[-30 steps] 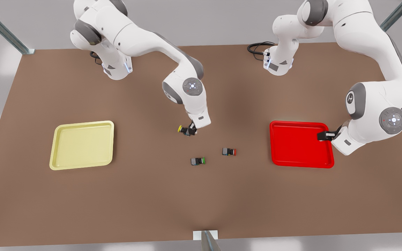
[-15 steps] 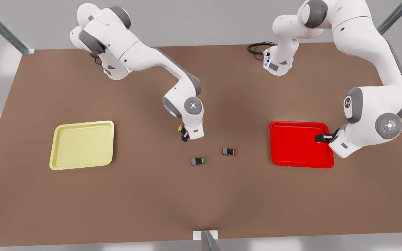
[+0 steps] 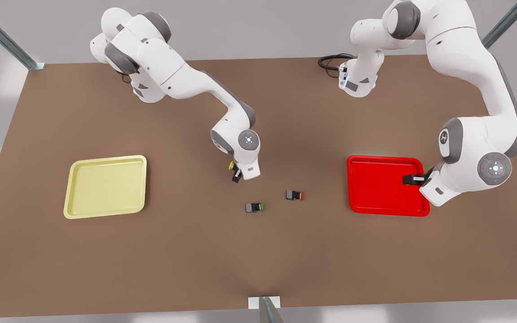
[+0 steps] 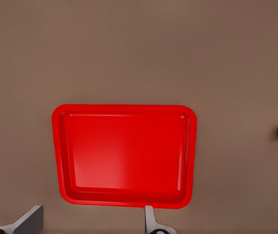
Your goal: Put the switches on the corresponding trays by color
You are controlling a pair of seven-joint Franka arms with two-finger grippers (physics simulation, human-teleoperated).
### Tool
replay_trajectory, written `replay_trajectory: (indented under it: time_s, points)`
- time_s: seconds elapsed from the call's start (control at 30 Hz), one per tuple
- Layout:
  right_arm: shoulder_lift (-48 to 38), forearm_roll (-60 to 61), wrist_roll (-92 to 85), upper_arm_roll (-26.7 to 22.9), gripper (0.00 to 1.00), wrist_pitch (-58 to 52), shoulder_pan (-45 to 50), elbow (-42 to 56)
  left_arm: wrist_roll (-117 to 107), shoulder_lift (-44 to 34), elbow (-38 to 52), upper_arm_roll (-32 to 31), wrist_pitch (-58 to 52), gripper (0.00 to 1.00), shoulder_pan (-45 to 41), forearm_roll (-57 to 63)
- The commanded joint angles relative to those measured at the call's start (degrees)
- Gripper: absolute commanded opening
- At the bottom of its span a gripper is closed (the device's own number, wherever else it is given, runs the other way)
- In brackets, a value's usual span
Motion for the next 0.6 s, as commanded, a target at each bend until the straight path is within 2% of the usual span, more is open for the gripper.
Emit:
replay_trajectory:
  time_s: [0.0, 0.57]
  points:
    - [0.0, 0.0, 0.0, 0.08, 1.0, 0.05, 0.0, -0.22, 0.0, 0.0, 0.0, 0.0, 0.0, 1.0, 0.0, 0.0]
    - [2.11, -2.81, 0.18, 0.08, 1.0, 4.89, 0.18, -1.02, 0.0, 1.49, 0.09, 0.0, 0.35, 1.0, 0.0, -0.09]
